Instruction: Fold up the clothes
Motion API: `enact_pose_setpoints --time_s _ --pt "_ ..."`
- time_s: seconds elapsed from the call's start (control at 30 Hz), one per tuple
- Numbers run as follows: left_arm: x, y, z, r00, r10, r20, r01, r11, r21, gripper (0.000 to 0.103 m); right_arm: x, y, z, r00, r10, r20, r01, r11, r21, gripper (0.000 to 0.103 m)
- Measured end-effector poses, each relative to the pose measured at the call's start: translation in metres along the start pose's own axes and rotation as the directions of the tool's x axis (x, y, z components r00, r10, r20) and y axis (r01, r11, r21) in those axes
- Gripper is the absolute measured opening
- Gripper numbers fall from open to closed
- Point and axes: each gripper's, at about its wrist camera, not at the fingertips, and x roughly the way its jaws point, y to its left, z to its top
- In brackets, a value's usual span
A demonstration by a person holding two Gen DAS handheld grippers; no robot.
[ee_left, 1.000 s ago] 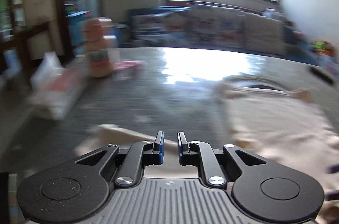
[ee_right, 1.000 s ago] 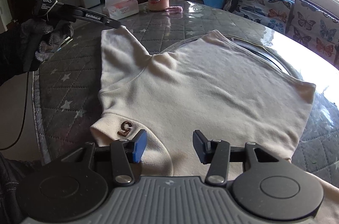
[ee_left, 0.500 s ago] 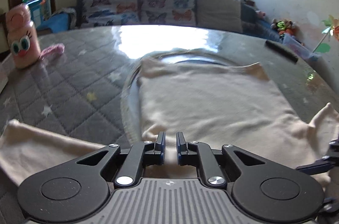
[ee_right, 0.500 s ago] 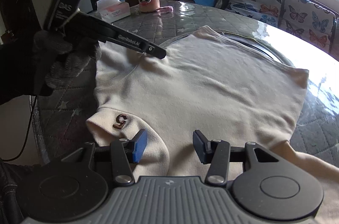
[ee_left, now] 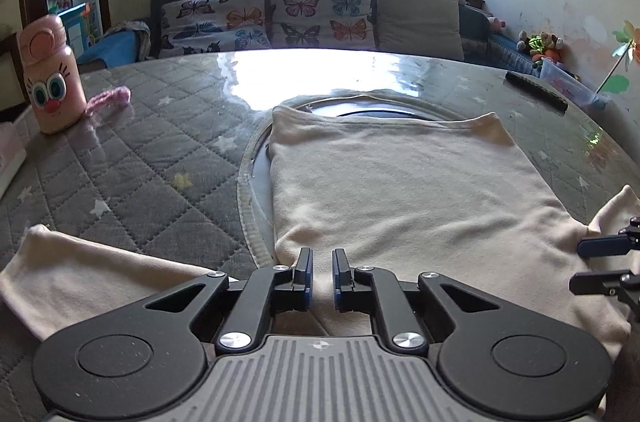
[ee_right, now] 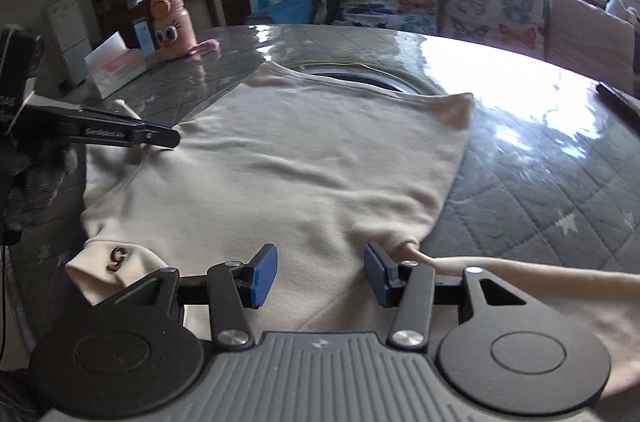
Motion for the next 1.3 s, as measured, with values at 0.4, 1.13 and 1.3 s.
enact_pose_setpoints --time_s 0.4,1.13,1.3 --pt "-0.032 -0.064 -0.013 0.993 -0.112 0.022 0.108 0.986 0.126 0.049 -0.039 -0.014 -0.029 0.996 -0.083 0.031 0.080 0.993 0.085 0.049" --pt "-0.041 -0.144 -0.057 0.985 -0.170 -0.033 0.169 0.901 0.399 0.059 -0.053 0.013 -0.059 0.994 -0.105 0.038 0.106 0.994 -0.034 0.049" --pt "-0.041 -0.152 -0.044 0.984 -0.178 -0.004 0.165 0.904 0.395 0.060 -0.070 -0.001 -0.063 0.993 -0.105 0.060 0.104 0.994 0.030 0.050"
